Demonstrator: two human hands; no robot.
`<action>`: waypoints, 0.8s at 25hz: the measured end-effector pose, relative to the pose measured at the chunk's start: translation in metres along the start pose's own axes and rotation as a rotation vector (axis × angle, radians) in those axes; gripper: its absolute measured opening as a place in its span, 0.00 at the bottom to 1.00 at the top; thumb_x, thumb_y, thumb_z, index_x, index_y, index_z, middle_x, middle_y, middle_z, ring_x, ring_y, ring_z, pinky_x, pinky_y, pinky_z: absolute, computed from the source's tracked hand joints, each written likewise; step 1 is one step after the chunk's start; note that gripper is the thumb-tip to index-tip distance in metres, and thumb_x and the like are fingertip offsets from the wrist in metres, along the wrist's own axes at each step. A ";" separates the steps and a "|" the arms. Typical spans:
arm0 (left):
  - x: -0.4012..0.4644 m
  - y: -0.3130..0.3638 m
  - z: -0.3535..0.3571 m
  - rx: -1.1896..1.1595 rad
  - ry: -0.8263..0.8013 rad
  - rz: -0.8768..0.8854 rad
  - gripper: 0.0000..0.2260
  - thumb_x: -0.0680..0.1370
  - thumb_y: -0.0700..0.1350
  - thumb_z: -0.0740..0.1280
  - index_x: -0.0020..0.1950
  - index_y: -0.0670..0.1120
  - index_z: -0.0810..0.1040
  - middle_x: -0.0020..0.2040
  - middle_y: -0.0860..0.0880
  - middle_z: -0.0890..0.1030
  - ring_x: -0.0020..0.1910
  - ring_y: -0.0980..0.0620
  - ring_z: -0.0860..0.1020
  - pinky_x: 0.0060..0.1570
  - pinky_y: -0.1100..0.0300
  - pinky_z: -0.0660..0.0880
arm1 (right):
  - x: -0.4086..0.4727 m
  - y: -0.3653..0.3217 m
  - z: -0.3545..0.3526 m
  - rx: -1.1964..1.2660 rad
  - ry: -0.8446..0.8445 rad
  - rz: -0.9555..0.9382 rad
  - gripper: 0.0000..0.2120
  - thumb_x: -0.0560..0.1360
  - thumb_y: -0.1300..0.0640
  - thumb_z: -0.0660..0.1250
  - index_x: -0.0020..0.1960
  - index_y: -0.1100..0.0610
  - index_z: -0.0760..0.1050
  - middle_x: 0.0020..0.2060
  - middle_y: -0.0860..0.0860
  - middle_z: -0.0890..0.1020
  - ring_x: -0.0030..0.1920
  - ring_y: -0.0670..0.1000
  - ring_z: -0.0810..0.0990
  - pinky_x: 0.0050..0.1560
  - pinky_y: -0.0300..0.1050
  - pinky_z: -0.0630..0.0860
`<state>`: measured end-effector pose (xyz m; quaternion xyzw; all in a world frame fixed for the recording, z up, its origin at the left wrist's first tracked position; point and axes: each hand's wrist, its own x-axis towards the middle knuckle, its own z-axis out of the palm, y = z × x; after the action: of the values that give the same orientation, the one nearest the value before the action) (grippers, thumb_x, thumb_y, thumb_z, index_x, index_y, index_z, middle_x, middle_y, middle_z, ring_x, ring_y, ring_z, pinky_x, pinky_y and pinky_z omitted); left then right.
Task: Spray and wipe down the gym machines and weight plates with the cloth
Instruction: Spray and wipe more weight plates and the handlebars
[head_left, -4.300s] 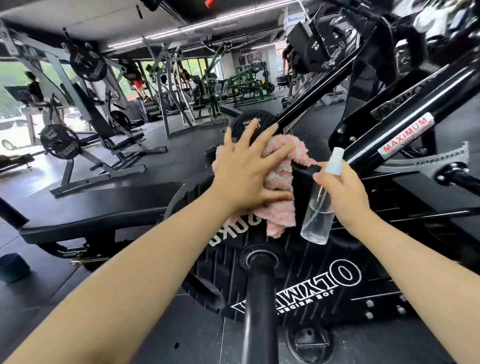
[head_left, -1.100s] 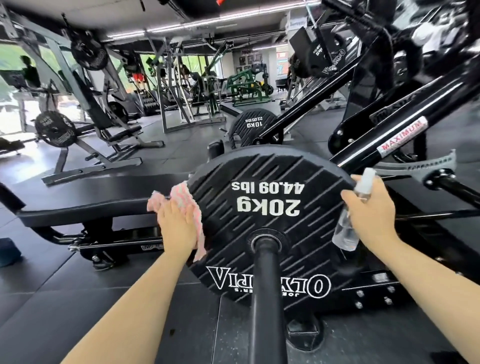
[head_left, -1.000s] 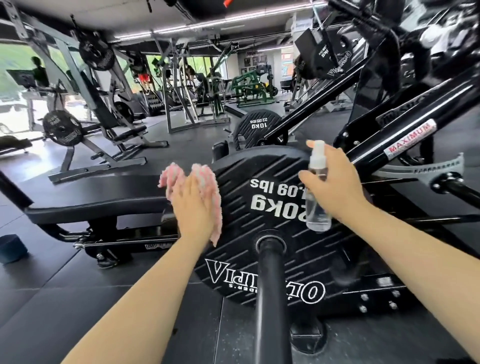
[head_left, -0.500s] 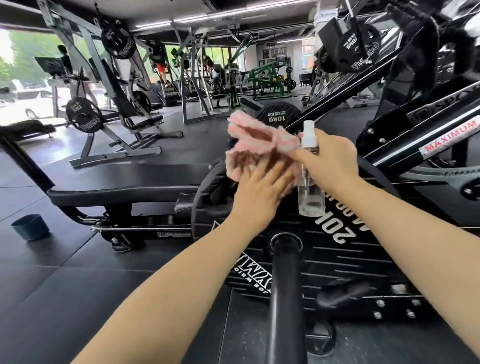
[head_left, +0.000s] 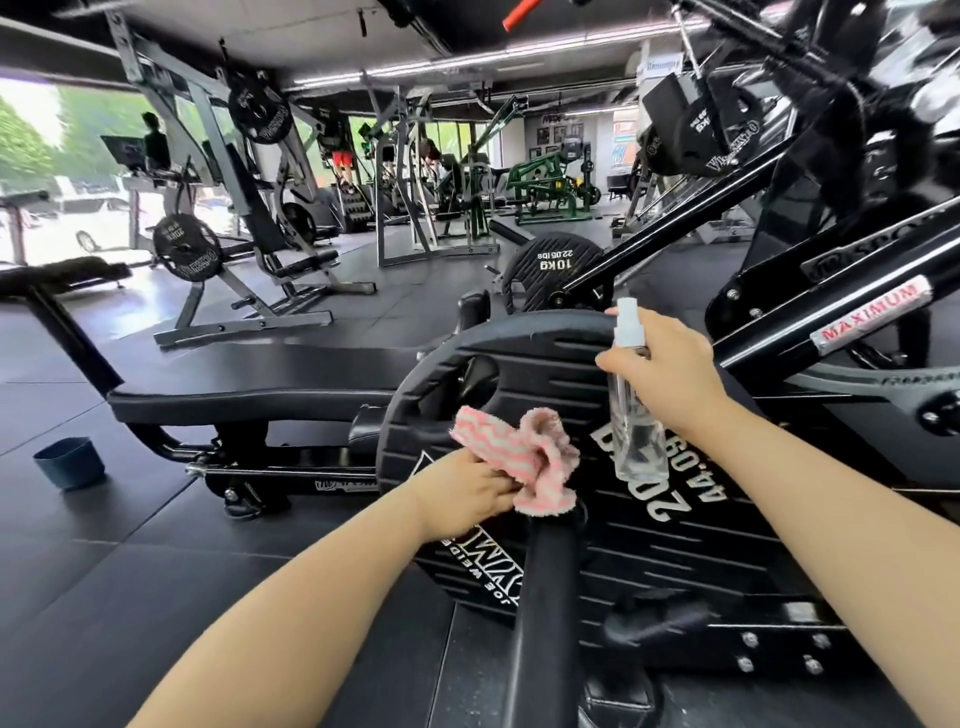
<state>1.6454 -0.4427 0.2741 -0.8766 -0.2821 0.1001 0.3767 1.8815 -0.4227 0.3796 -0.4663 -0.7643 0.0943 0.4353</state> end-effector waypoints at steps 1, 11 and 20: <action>-0.008 -0.001 0.000 -0.017 0.002 -0.007 0.15 0.68 0.44 0.60 0.47 0.51 0.84 0.42 0.55 0.83 0.46 0.52 0.79 0.52 0.55 0.67 | -0.001 0.000 -0.001 0.023 0.002 0.009 0.19 0.71 0.51 0.65 0.54 0.65 0.75 0.38 0.54 0.75 0.47 0.57 0.73 0.52 0.51 0.65; -0.098 -0.029 -0.015 -0.087 0.153 -0.630 0.19 0.71 0.43 0.56 0.58 0.42 0.76 0.54 0.41 0.81 0.51 0.42 0.80 0.49 0.52 0.75 | -0.005 0.011 0.001 -0.102 0.028 -0.060 0.16 0.69 0.50 0.65 0.54 0.56 0.74 0.43 0.49 0.77 0.49 0.54 0.72 0.49 0.45 0.59; 0.092 -0.051 -0.097 -0.179 0.186 -0.630 0.25 0.75 0.55 0.51 0.70 0.52 0.69 0.64 0.45 0.75 0.61 0.37 0.71 0.48 0.46 0.74 | -0.007 0.012 0.003 -0.151 0.115 -0.086 0.29 0.62 0.46 0.61 0.61 0.57 0.75 0.54 0.52 0.80 0.56 0.57 0.75 0.53 0.50 0.65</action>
<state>1.7374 -0.4207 0.3816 -0.7813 -0.5113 -0.1266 0.3349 1.8882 -0.4207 0.3667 -0.4692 -0.7623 -0.0095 0.4456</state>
